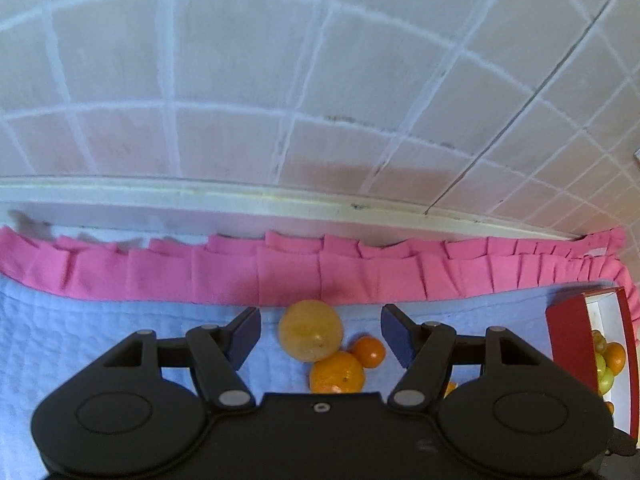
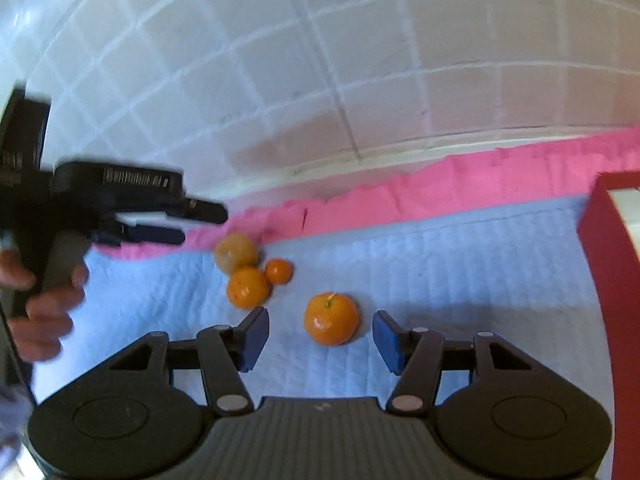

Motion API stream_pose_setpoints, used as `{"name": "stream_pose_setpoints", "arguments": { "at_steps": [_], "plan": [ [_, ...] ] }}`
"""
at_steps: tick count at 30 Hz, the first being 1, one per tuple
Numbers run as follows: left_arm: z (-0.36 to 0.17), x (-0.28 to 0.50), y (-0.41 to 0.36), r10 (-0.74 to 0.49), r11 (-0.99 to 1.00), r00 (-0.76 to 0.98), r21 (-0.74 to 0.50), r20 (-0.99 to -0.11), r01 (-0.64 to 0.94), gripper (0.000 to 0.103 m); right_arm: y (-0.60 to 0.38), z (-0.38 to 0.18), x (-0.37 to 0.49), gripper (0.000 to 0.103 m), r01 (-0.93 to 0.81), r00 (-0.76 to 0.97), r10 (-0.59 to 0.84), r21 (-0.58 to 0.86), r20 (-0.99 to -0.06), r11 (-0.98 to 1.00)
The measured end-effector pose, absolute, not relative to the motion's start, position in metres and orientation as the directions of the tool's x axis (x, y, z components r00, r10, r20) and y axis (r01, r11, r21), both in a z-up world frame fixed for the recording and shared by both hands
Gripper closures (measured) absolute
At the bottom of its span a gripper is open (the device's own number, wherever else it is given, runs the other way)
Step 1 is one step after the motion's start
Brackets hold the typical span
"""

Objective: Organize fruits
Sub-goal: 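Move both open tools back to the oranges and tangerines on the mat, then grasp a pale orange with the left tool while the right tool grasps a tangerine, then carry the orange and tangerine into the white box and open both tools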

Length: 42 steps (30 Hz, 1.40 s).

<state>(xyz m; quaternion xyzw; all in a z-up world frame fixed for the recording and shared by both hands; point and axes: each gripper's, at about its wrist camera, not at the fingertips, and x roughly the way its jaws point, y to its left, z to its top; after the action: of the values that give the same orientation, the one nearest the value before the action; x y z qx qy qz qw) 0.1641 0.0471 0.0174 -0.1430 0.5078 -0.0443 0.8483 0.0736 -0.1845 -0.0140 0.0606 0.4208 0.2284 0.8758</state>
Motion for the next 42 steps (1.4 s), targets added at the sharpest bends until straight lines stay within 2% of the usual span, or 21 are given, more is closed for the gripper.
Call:
{"name": "stream_pose_setpoints", "arguments": {
  "at_steps": [9, 12, 18, 33, 42],
  "plan": [
    [-0.013, 0.180, 0.045, -0.234, 0.951, 0.416, -0.295, -0.879, -0.088, 0.047, -0.162, -0.047, 0.090, 0.047, -0.383, 0.524, 0.414, 0.229, -0.745, 0.895],
    [-0.017, 0.180, 0.046, -0.230, 0.951, 0.408, -0.293, -0.883, -0.098, 0.049, -0.159, -0.050, 0.093, 0.051, -0.381, 0.525, 0.415, 0.230, -0.743, 0.895],
    [-0.024, 0.182, 0.047, -0.229, 0.947, 0.407, -0.299, -0.884, -0.118, 0.053, -0.161, -0.051, 0.096, 0.061, -0.379, 0.534, 0.418, 0.234, -0.735, 0.895],
    [0.016, 0.161, 0.038, -0.268, 0.929, 0.525, -0.361, -0.808, -0.082, 0.055, -0.214, -0.015, 0.076, 0.061, -0.311, 0.621, 0.481, 0.369, -0.619, 0.876],
    [0.056, 0.146, -0.005, -0.316, 0.926, 0.584, -0.376, -0.748, 0.019, 0.055, -0.291, 0.011, 0.046, 0.061, -0.170, 0.727, 0.455, 0.506, -0.515, 0.845]
  ]
}}
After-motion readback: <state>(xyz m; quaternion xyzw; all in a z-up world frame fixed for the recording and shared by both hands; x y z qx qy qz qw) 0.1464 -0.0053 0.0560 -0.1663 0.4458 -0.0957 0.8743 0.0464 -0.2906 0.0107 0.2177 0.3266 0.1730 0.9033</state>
